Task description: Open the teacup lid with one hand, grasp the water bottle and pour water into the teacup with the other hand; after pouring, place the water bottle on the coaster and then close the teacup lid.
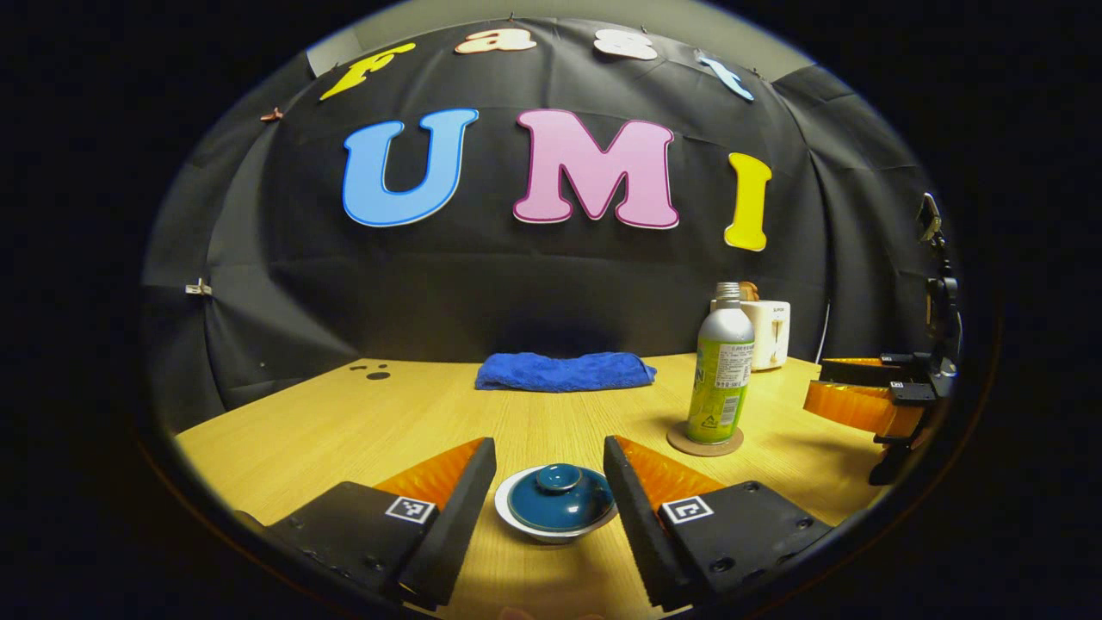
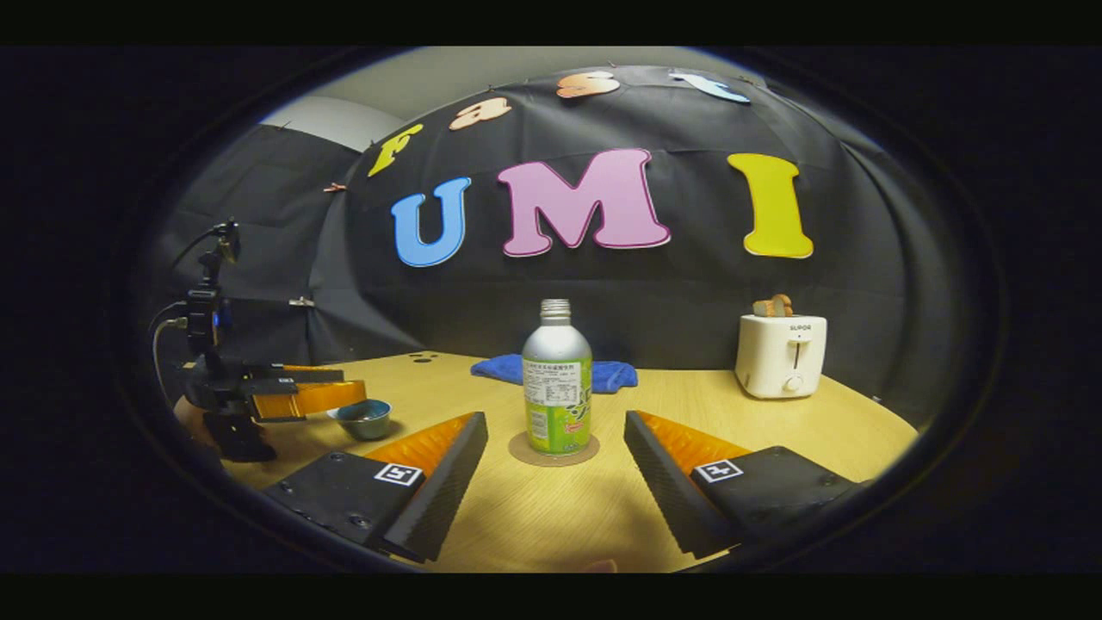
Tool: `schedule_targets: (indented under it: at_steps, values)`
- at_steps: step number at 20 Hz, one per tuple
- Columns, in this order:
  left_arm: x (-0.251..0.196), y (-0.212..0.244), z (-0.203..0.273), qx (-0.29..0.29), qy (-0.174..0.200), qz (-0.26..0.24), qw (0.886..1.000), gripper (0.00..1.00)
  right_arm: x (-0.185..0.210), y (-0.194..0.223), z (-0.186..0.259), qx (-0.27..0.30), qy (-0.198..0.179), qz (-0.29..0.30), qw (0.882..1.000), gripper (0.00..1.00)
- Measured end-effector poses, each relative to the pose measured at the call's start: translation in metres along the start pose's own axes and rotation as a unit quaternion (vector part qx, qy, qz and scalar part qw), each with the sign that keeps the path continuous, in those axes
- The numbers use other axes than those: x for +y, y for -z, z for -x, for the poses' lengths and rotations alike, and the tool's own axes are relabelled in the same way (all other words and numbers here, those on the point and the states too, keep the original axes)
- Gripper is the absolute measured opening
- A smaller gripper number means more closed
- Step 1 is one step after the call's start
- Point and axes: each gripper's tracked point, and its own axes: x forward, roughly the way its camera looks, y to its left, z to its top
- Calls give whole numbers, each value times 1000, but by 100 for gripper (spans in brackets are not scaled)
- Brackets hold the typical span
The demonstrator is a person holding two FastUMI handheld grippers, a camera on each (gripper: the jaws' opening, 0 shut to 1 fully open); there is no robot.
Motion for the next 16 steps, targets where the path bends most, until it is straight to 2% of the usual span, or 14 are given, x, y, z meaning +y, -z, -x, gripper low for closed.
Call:
schedule_targets:
  at_steps: [3, 7, 9, 10, 16]
  values:
    - [1, -8, 8, -27, -7, 3, 1000, 83, 1, 0, 3, 0, 4, 0, 1000, 99]
    - [-7, -7, 10, -27, 7, 1, 1000, 83, 0, 0, 3, -1, 4, 0, 1000, 99]
    - [-10, -8, 10, -27, 14, 2, 1000, 88, 0, 0, 3, 0, 4, 0, 1000, 98]
    - [-11, -7, 9, -28, 17, 1, 999, 93, 0, 0, 2, -1, 4, 0, 1000, 99]
    - [-17, -9, 4, -26, 18, 1, 999, 94, -1, 0, 2, 0, 6, 0, 1000, 98]
